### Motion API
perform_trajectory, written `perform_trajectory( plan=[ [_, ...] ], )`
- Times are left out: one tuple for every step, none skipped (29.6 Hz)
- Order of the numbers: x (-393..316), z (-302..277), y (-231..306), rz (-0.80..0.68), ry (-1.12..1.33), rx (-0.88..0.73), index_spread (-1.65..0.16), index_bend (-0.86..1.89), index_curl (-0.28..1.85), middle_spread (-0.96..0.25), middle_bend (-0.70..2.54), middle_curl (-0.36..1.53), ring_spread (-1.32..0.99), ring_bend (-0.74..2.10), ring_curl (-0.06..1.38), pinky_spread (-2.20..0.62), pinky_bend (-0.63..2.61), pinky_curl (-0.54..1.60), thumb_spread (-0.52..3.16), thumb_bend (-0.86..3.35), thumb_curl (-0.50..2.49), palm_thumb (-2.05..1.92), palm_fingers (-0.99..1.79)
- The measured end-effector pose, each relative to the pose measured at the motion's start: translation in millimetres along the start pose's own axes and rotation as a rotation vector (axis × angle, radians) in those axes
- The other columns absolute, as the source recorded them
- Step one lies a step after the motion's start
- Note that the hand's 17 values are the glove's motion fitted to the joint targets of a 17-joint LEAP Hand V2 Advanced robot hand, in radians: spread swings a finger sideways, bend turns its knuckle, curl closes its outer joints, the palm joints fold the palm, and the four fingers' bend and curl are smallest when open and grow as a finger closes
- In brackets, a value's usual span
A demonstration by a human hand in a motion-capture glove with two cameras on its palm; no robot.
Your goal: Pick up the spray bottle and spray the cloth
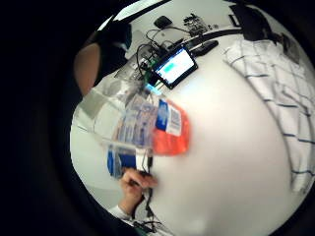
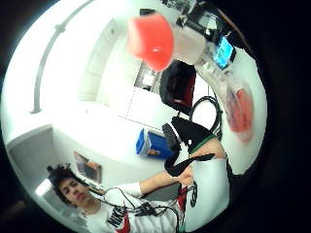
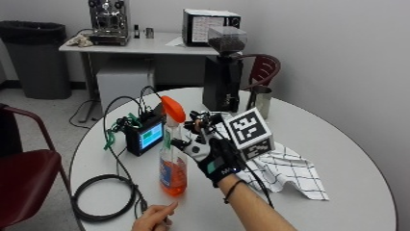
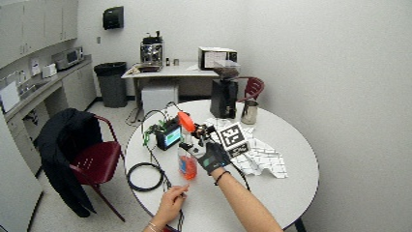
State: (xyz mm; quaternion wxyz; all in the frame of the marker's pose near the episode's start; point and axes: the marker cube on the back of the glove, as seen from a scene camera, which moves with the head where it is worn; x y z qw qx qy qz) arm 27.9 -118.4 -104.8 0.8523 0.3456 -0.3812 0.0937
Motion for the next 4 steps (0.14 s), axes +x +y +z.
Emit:
perform_trajectory(
  plan=[
    [-4, -8, 6, -0.01, 0.01, -0.003, -0.28, 0.01, 0.3, -0.06, 0.37, 0.41, -0.05, 0.34, 0.37, 0.12, 0.34, 0.36, 0.95, -0.03, 0.38, 0.74, 0.54],
    [-7, -16, 11, -0.02, 0.018, -0.006, -0.28, 0.01, 0.28, -0.06, 0.37, 0.41, -0.05, 0.35, 0.37, 0.12, 0.35, 0.36, 0.95, -0.03, 0.38, 0.74, 0.54],
    [-10, -22, 16, -0.027, 0.025, -0.008, -0.29, 0.02, 0.27, -0.06, 0.37, 0.41, -0.04, 0.35, 0.36, 0.13, 0.35, 0.36, 0.95, -0.02, 0.38, 0.75, 0.54],
    [-11, -25, 18, -0.032, 0.028, -0.01, -0.29, 0.03, 0.26, -0.06, 0.37, 0.41, -0.04, 0.35, 0.36, 0.13, 0.36, 0.36, 0.96, -0.03, 0.38, 0.74, 0.54]
  ],
)
